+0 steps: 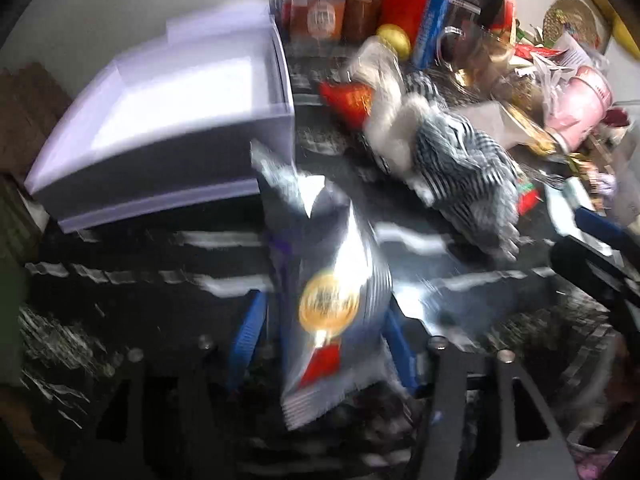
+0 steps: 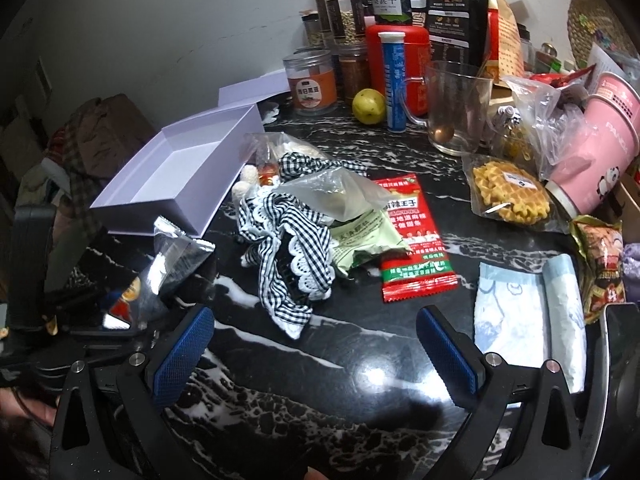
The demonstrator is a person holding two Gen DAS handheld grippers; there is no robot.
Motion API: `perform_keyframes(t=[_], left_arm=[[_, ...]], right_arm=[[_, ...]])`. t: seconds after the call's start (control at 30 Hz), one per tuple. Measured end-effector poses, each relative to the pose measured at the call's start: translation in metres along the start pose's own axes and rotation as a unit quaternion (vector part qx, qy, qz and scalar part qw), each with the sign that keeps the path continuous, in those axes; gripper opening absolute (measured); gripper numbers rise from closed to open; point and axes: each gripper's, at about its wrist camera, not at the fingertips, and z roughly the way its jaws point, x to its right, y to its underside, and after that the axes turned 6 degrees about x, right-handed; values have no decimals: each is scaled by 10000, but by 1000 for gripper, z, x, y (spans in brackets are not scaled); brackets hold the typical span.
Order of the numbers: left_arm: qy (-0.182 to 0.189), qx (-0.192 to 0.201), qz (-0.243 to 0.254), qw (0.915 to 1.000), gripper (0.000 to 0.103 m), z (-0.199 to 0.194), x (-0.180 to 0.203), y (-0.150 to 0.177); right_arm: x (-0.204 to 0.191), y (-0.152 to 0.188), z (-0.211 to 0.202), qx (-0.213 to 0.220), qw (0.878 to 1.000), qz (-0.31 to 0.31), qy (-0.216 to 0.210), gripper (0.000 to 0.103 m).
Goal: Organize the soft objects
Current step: 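Grasp the silver snack bag with the left tool while the right tool grasps the red spicy-strip packet, then lift the silver bag and red packet and carry both toward the white box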
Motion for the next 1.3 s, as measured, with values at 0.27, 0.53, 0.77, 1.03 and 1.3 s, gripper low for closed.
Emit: perform_keyframes(t=[0.27,0.53,0.77,1.03,1.3], left_arm=[[212,410,-144,9988,44,1,-4,-6],[552,480,-303,9969,42,1,-10,-10],[679,617,-373,9951,42,-9,-6,-22],[651,632,-358,9952,42,-10,-2,-31],[681,655,-288,9951,42,-14,2,-31]], right_arm=[[14,-6,2,36,9997,120,215,103],[46,-17,15,-88,9970,172,755,81],[58,-18,50,-424,9952,-127,874,75],[55,-25,77,-465,9946,-425,830,54],[52,-10,60,-416,9943,-450,872,47]])
